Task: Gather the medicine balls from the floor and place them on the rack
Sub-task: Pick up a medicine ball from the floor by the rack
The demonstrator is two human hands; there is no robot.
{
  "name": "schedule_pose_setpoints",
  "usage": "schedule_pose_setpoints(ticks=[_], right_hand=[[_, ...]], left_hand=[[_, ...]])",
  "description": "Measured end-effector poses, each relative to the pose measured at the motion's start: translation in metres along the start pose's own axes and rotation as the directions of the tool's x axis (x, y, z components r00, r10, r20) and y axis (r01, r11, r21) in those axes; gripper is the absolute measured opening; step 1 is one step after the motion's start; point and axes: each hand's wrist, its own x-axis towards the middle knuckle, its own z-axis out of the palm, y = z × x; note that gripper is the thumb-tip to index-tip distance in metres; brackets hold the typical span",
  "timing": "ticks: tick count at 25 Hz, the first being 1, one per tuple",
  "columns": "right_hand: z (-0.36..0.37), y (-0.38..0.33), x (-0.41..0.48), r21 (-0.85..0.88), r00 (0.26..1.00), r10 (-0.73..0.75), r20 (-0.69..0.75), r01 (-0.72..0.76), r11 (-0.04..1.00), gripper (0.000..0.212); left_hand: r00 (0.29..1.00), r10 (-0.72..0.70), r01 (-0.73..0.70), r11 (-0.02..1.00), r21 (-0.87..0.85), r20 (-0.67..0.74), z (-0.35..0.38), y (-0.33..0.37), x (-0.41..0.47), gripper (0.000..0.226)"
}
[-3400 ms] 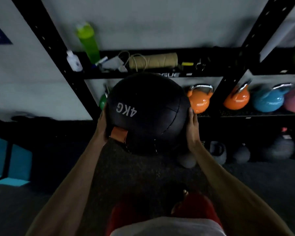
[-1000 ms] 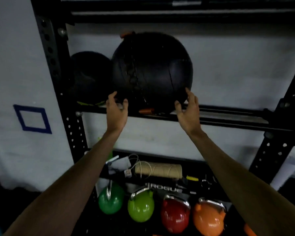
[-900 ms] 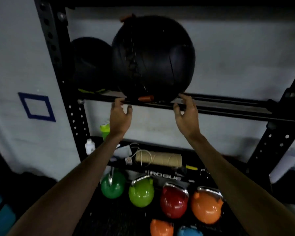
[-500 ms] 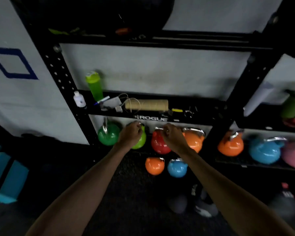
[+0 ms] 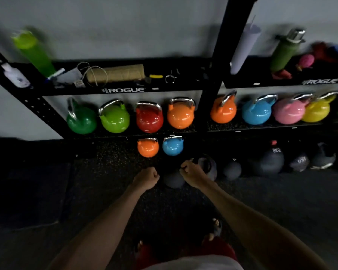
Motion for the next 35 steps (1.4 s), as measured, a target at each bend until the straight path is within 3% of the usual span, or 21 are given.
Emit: schedule_pose_setpoints(ticks=[8, 14, 18, 20, 23, 28, 30, 33, 35], right_hand=[[0.036, 0.15, 0.038, 0.017, 0.96, 0.091, 0.264, -0.099, 0.995, 0.037], [0.142, 0.257, 0.115, 0.06, 0.896, 0.241, 0.373, -0.283, 0.957, 0.048], [0.246, 0.315, 0.204, 0.207, 0.88, 0.308, 0.36, -0.398, 0.894, 0.051], [0.29, 0.336, 0.248, 0.351, 0.867, 0.35, 0.356, -0.471, 0.81, 0.056], [0.334, 0.364, 0.302, 0.6, 0.831, 0.432, 0.351, -0.553, 0.577, 0.072], [0.385, 0.41, 0.37, 0.818, 0.831, 0.435, 0.346, -0.495, 0.295, 0.117], [0.393, 0.415, 0.384, 0.831, 0.83, 0.4, 0.388, -0.503, 0.238, 0.114], [0.394, 0.415, 0.39, 0.85, 0.846, 0.338, 0.412, -0.49, 0.191, 0.091], [0.397, 0.422, 0.391, 0.86, 0.851, 0.328, 0.411, -0.481, 0.17, 0.087]], left_hand=[[0.978, -0.183, 0.195, 0.974, -0.117, 0.103, 0.137, 0.027, 0.06, 0.024], [0.951, -0.278, 0.304, 0.919, -0.25, 0.135, 0.235, -0.036, 0.158, 0.041], [0.944, -0.315, 0.329, 0.869, -0.371, 0.098, 0.29, -0.091, 0.262, 0.055], [0.933, -0.344, 0.352, 0.819, -0.453, 0.103, 0.314, -0.12, 0.315, 0.062], [0.92, -0.388, 0.344, 0.738, -0.581, 0.052, 0.339, -0.148, 0.38, 0.074], [0.925, -0.347, 0.343, 0.595, -0.727, 0.152, 0.366, -0.168, 0.457, 0.103], [0.935, -0.306, 0.328, 0.562, -0.759, 0.178, 0.376, -0.178, 0.471, 0.114], [0.942, -0.289, 0.306, 0.515, -0.801, 0.174, 0.383, -0.186, 0.481, 0.11], [0.941, -0.291, 0.304, 0.497, -0.813, 0.174, 0.385, -0.189, 0.482, 0.108]])
